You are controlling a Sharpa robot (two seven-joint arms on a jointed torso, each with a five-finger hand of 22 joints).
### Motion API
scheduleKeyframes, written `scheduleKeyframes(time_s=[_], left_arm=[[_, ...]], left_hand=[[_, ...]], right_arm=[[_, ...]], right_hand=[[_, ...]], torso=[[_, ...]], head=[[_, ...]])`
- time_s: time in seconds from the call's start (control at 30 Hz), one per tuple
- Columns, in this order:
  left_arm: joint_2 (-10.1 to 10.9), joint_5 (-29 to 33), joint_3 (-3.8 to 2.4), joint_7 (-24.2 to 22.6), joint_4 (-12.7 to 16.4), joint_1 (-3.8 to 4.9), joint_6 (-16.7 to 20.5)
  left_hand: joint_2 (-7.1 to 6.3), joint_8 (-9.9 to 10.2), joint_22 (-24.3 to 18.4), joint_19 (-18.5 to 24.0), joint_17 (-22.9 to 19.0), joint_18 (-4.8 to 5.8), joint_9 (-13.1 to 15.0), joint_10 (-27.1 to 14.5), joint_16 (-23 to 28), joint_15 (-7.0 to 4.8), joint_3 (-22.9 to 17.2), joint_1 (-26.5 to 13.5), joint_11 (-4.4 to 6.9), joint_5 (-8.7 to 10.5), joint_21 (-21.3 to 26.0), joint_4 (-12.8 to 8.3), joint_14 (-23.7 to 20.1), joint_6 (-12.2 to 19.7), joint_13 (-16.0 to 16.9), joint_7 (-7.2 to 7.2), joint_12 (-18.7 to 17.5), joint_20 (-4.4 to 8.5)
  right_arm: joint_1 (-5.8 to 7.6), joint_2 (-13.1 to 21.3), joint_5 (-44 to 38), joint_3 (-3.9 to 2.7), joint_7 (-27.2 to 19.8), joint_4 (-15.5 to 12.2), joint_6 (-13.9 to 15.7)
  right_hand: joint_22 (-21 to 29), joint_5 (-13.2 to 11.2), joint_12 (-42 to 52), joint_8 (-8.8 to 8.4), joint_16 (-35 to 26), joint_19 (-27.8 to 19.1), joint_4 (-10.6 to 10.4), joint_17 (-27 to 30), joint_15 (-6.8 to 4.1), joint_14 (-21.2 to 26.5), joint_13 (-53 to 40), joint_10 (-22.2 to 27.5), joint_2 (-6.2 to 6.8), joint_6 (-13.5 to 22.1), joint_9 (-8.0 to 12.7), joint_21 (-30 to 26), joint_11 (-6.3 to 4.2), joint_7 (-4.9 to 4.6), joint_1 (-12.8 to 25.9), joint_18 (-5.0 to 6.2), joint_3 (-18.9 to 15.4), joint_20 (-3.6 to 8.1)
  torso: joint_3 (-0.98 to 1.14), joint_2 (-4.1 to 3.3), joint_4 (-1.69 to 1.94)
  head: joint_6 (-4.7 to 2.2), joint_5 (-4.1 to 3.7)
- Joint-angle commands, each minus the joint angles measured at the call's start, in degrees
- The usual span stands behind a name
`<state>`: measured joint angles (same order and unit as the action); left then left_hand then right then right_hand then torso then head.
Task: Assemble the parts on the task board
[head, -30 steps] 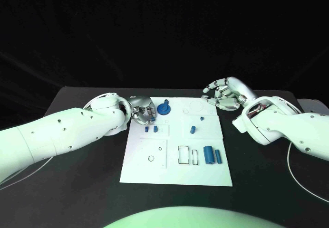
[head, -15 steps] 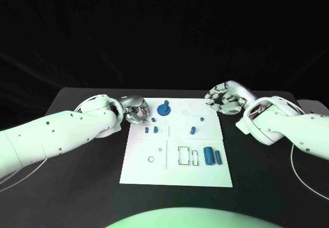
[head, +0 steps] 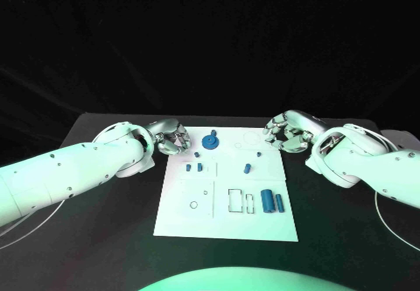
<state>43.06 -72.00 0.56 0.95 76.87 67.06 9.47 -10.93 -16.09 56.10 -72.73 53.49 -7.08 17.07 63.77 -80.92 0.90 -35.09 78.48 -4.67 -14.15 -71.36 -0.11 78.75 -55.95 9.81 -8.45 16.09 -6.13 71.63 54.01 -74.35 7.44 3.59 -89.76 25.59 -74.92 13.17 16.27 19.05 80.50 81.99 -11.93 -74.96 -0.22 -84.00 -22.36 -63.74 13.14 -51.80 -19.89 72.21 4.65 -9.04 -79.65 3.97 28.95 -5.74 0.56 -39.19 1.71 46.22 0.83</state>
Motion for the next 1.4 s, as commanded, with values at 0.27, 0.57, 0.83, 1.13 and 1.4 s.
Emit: scheduleKeyframes(time_s=[0.27,0.57,0.83,1.13,1.4], left_arm=[[-1.0,-1.7,-0.06,-0.7,-0.4,-0.01,-1.0],[-2.3,-2.8,-0.03,-0.4,-1.2,-0.29,-2.0],[-2.7,-3.0,-0.02,-0.4,-1.4,-0.45,-2.3],[-2.9,-3.0,-0.02,-0.3,-1.5,-0.48,-2.8],[-2.9,-3.1,-0.02,-0.3,-1.5,-0.48,-2.9]], left_hand=[[1.20,-1.1,1.5,-1.2,-0.1,0.36,0.6,1.8,-0.3,-1.60,1.9,0.1,1.42,1.69,-1.2,-0.8,0.3,-2.0,2.3,1.09,3.8,1.43],[1.22,-1.2,1.9,-1.4,0.0,0.43,0.7,1.8,-0.4,-1.73,2.0,0.2,1.55,1.78,-1.4,-1.0,0.4,-2.2,2.6,1.19,4.3,1.55],[1.28,-1.3,1.9,-1.4,0.1,0.43,0.7,1.7,-0.4,-1.80,2.1,0.3,1.62,1.80,-1.4,-1.1,0.4,-2.3,2.7,1.24,4.5,1.62],[1.38,-1.4,1.9,-1.5,0.0,0.44,0.8,1.7,-0.4,-1.89,2.1,0.4,1.74,1.82,-1.4,-1.2,0.5,-2.5,3.0,1.31,4.9,1.70],[1.42,-1.4,1.9,-1.5,0.1,0.44,0.8,1.7,-0.4,-1.93,2.1,0.4,1.78,1.82,-1.4,-1.2,0.5,-2.6,3.1,1.34,5.0,1.74]], right_arm=[[-0.23,-0.1,-4.9,-0.01,1.7,-0.8,-0.2],[-0.39,-0.1,-5.1,-0.02,1.5,-1.4,0.6],[-0.45,-0.1,-5.1,-0.02,1.4,-1.6,1.0],[-0.48,-0.2,-5.1,-0.02,1.4,-1.7,1.3],[-0.49,-0.2,-4.9,-0.02,1.3,-1.7,1.4]], right_hand=[[-3.3,0.2,-0.4,-0.29,0.5,0.6,0.0,-0.4,0.12,-2.6,0.3,-0.8,-0.25,-0.7,0.1,0.4,-0.23,0.12,0.2,-0.06,0.4,-0.01],[-3.2,0.2,-0.5,-0.30,0.4,0.6,0.0,-0.4,0.11,-2.6,0.4,-0.9,-0.26,-0.7,0.1,0.3,-0.24,0.13,0.3,-0.06,0.4,0.01],[-3.3,0.3,-0.5,-0.31,0.4,0.6,-0.1,-0.4,0.09,-2.6,0.5,-1.0,-0.28,-0.8,0.1,0.4,-0.26,0.16,0.4,-0.06,0.3,0.03],[-3.3,0.3,-0.6,-0.33,0.4,0.7,-0.1,-0.4,0.08,-2.6,0.6,-1.1,-0.28,-0.9,0.1,0.4,-0.27,0.17,0.5,-0.07,0.3,0.04],[-3.3,0.3,-0.6,-0.34,0.5,0.7,-0.1,-0.4,0.07,-2.6,0.6,-1.2,-0.29,-0.9,0.1,0.4,-0.28,0.18,0.6,-0.06,0.3,0.05]], torso=[[0.05,-0.11,-0.07],[0.05,-0.13,-0.16],[0.05,-0.10,-0.11],[0.06,-0.08,-0.12],[0.05,-0.08,-0.13]], head=[[0.03,0.14],[0.09,0.18],[0.19,0.05],[0.24,0.02],[0.26,-0.07]])
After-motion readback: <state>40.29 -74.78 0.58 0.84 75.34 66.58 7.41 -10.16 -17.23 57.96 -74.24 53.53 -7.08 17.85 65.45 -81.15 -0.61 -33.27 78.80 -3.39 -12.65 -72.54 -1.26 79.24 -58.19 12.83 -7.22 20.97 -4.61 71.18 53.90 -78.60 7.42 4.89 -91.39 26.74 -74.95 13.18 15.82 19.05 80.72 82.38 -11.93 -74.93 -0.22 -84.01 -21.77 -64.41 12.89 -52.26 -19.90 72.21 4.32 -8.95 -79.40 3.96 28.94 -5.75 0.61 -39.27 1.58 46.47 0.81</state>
